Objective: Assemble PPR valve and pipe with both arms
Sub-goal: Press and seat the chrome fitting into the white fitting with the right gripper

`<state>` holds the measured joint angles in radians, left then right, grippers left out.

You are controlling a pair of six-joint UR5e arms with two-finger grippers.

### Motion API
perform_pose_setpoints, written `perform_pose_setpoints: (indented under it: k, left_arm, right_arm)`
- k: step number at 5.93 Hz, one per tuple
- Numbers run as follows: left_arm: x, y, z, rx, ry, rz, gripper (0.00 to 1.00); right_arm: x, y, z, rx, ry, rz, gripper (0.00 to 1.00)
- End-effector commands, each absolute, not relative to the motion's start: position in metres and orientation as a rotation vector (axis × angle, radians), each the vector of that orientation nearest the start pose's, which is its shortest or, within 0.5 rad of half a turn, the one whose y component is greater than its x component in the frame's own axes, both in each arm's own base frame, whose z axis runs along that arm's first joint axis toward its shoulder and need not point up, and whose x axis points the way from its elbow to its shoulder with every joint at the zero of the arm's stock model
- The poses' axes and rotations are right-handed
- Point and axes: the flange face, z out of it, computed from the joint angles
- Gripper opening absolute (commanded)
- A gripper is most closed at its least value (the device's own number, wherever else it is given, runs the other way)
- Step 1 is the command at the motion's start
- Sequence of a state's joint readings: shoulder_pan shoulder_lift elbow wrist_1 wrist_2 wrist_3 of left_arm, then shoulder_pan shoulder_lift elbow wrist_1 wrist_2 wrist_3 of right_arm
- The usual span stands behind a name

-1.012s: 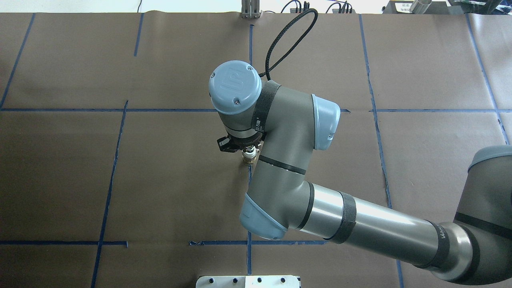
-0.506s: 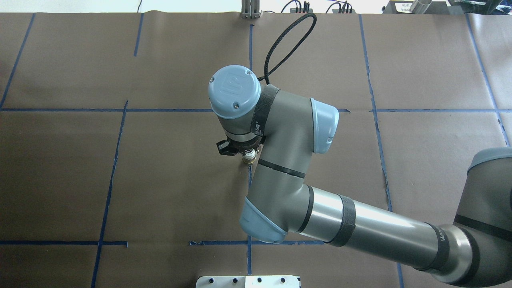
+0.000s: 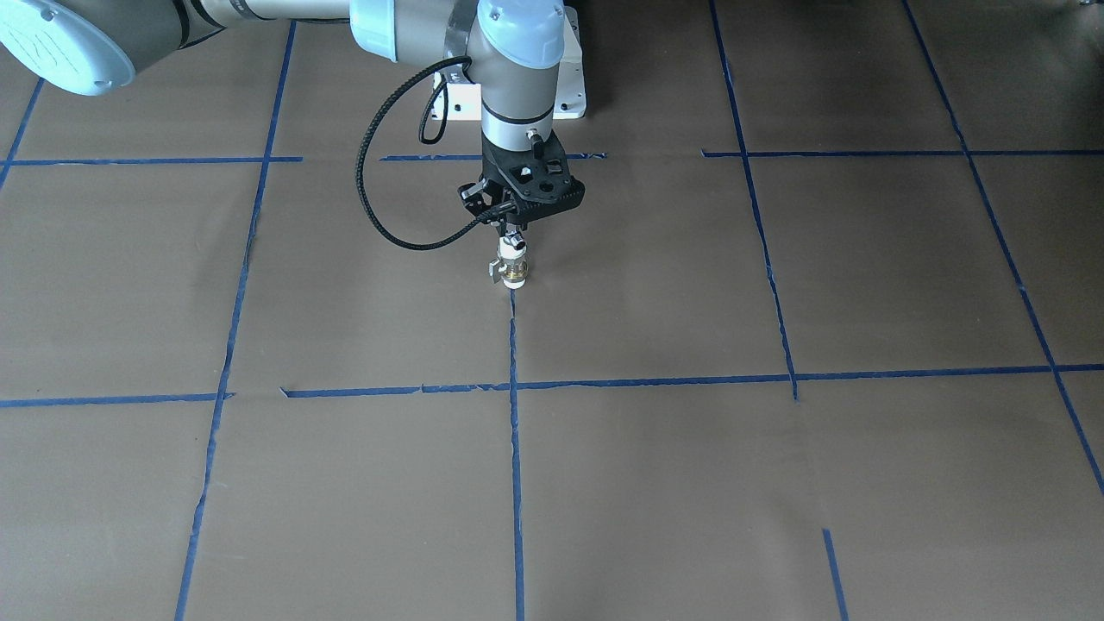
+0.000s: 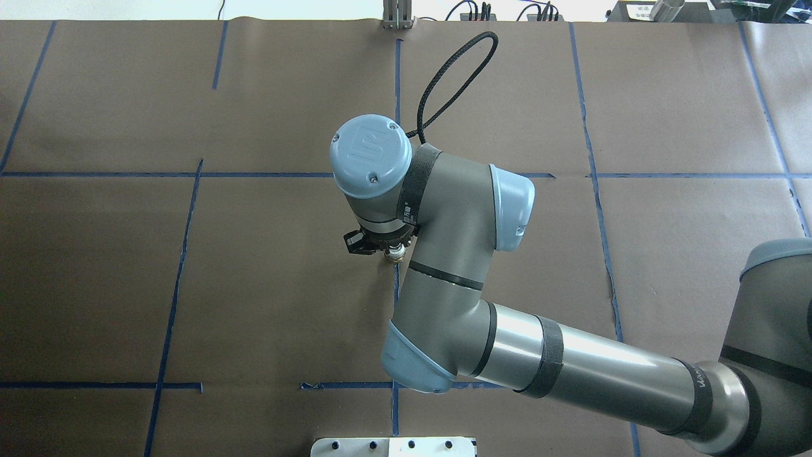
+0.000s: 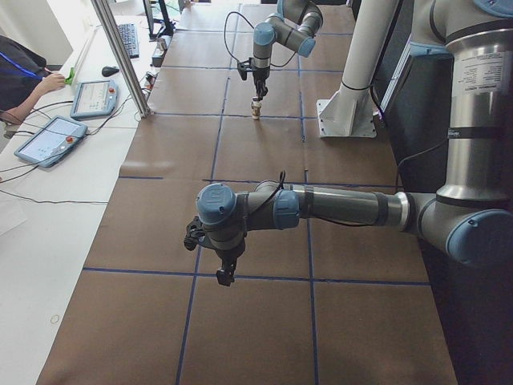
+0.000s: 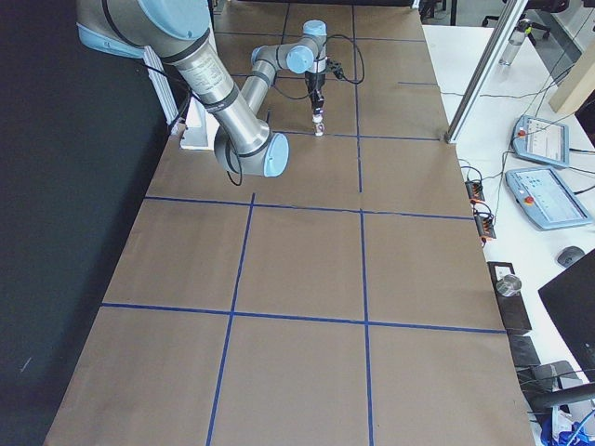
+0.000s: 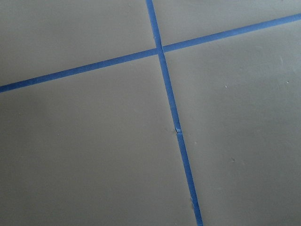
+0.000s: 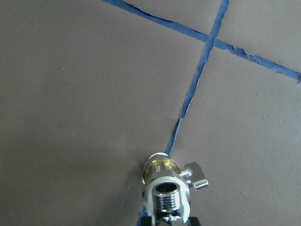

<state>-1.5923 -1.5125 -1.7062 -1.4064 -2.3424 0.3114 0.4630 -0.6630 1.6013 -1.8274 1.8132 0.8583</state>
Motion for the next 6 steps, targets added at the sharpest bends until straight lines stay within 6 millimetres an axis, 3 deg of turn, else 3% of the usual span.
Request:
perform_pose_setpoints:
  k: [1,2,3,5,6]
  left_arm:
    - [-0.073,-0.459,0.637,0.044,0.776,0.242,1.00]
    - [-0.073,-0.461,0.636,0.047,0.775,0.244,1.00]
    - [-0.074,-0.461,0.636,0.047,0.774,0.242,1.00]
    - [-0.073,-0.462,0.636,0.047,0.774,0.244,1.00]
    - [-0.073,-0.461,0.638,0.043,0.773,0.243,1.00]
  right_arm:
    - [-0.585,-0.414,0.127,0.189,-0.681,-0.353,0.25]
    - [-0.584,-0.415,0.125,0.194,-0.682,-0.356,0.74]
    - [-0.584,-0.415,0.123,0.194,-0.685,-0.352,0.99]
    - [-0.584,-0.415,0.121,0.195,-0.689,-0.353,0.99]
    - [-0.573,-0.428,0.116,0.198,-0.697,-0.337,1.00]
